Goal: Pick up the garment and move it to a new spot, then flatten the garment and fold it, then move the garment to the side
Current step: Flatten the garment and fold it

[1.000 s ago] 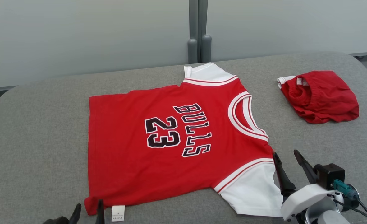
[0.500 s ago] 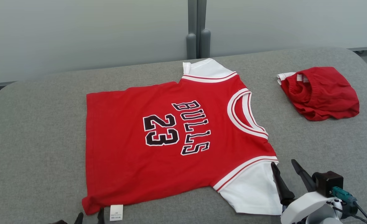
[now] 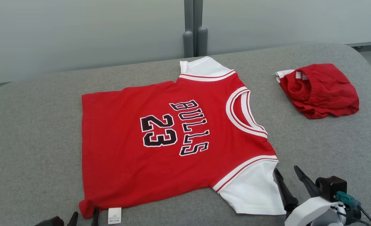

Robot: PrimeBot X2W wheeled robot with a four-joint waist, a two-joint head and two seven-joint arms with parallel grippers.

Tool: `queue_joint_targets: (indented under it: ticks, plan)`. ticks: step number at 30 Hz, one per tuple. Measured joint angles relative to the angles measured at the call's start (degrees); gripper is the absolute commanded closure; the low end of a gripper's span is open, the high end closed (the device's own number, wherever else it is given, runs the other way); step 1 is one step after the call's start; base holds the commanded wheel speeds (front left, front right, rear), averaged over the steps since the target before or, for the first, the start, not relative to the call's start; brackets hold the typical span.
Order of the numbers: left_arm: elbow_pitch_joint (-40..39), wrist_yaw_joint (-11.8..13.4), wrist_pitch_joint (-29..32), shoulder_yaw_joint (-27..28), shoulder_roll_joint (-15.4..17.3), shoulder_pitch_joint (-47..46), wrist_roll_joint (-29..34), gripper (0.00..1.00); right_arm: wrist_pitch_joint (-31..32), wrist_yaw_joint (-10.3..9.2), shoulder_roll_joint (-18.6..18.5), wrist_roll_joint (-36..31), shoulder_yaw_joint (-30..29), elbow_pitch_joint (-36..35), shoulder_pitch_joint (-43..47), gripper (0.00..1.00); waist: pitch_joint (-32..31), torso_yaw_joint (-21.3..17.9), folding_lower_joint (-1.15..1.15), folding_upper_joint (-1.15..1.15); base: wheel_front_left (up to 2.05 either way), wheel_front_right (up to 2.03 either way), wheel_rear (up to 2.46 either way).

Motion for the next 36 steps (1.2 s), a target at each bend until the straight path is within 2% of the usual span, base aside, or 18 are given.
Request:
queue_joint_targets:
  ticks: [2, 4, 6, 7, 8, 28, 35, 36]
  plan:
    - [0.1, -0.4, 0.0, -0.2, 0.0, 0.0, -0.1, 0.45, 0.0, 0.43, 0.1, 0.7, 0.0, 0.6, 0.3, 0.00, 0.0, 0.0, 0.00, 0.00, 0.00, 0.00, 0.00]
    - [0.2, -0.8, 0.0, -0.4, 0.0, -0.1, -0.1, 0.63, 0.0, 1.13, 0.3, 2.1, -0.1, 1.3, 1.1, 0.00, 0.0, -0.1, 0.00, 0.00, 0.00, 0.00, 0.00]
    - [0.2, -1.1, -0.1, -0.6, 0.0, -0.3, -0.1, 0.73, 0.0, 1.67, 0.5, 3.1, -0.1, 2.0, 2.4, 0.00, 0.0, 0.0, 0.00, 0.00, 0.00, 0.00, 0.00]
    - [0.2, -1.4, -0.2, -0.7, 0.0, -0.4, -0.1, 0.81, 0.2, 1.88, 0.5, 3.4, -0.1, 2.5, 3.0, 0.00, 0.1, 0.0, 0.00, 0.00, 0.00, 0.00, 0.00]
    - [0.2, -1.4, -0.4, -0.9, 0.0, -0.5, -0.1, 0.99, 0.3, 2.16, 0.5, 3.5, 0.0, 2.9, 3.6, 0.00, 0.1, 0.0, 0.00, 0.00, 0.00, 0.00, 0.00]
    - [0.1, -2.8, -2.1, -1.9, -0.3, -1.8, -0.1, 1.00, 2.1, 4.59, 1.5, 6.5, 1.5, 8.0, 4.7, 0.00, 0.9, 1.1, 0.00, 0.00, 0.00, 0.00, 0.00]
    - [0.2, -2.8, -2.6, -1.8, -0.3, -1.9, -0.1, 1.00, 2.4, 4.70, 1.7, 6.7, 1.9, 9.7, 4.0, 0.00, 1.2, 1.0, 0.00, 0.00, 0.00, 0.00, 0.00]
    - [0.2, -2.8, -2.6, -1.8, -0.3, -2.1, -0.1, 1.00, 2.4, 4.71, 1.7, 6.8, 2.0, 10.0, 3.7, 0.10, 1.2, 1.0, 0.00, 0.00, 0.00, 0.00, 0.00]
